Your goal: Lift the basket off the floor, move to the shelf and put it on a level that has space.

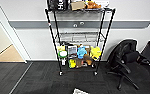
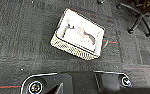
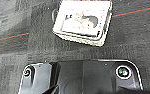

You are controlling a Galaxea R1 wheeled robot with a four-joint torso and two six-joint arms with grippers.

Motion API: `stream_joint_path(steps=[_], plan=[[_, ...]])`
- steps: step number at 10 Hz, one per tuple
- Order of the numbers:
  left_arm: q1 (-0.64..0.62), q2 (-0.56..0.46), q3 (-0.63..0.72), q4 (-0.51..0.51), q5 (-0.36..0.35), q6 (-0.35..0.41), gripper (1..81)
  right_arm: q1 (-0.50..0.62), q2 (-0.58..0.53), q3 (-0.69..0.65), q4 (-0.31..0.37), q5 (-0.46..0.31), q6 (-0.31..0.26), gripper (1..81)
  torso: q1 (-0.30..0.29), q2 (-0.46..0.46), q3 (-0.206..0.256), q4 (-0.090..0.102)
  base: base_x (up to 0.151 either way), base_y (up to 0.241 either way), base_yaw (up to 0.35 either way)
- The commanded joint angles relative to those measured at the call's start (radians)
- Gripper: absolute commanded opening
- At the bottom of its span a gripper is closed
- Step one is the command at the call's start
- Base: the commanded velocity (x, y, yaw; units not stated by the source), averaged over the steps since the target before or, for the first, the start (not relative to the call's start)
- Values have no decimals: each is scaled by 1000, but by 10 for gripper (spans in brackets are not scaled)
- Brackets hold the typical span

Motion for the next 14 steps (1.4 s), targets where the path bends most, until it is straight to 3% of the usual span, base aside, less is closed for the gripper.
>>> stream_joint_path(steps=[1, 7, 8, 9, 11, 14], plan=[[-55, -12, 12, 14, 39, 2, 811, 56, -9, 2, -7, -40, 2, 811, 0, 0, 0, 0, 0, 0, 0], [-10, -24, 8, -34, 62, -25, 811, 56, -4, -6, -3, -40, 2, 811, 0, 0, 0, 0, 0, 0, 0], [-12, -32, 11, -60, 64, -36, 811, 56, -1, -6, -3, -40, 2, 811, 64, -100, 0, 0, 0, 0, 0], [-10, -35, 12, -72, 65, -39, 811, 50, 2, -6, 0, -40, 3, 811, 67, -105, 0, 0, 0, 0, 0], [-15, -32, 14, -72, 139, -61, 811, 33, 5, -6, -3, -40, 3, 811, 96, -153, 0, 0, 0, 0, 0], [-21, -40, 38, -70, 162, -61, 811, 21, 4, -6, 5, -40, 5, 811, 161, -255, 0, 0, 0, 0, 0]])
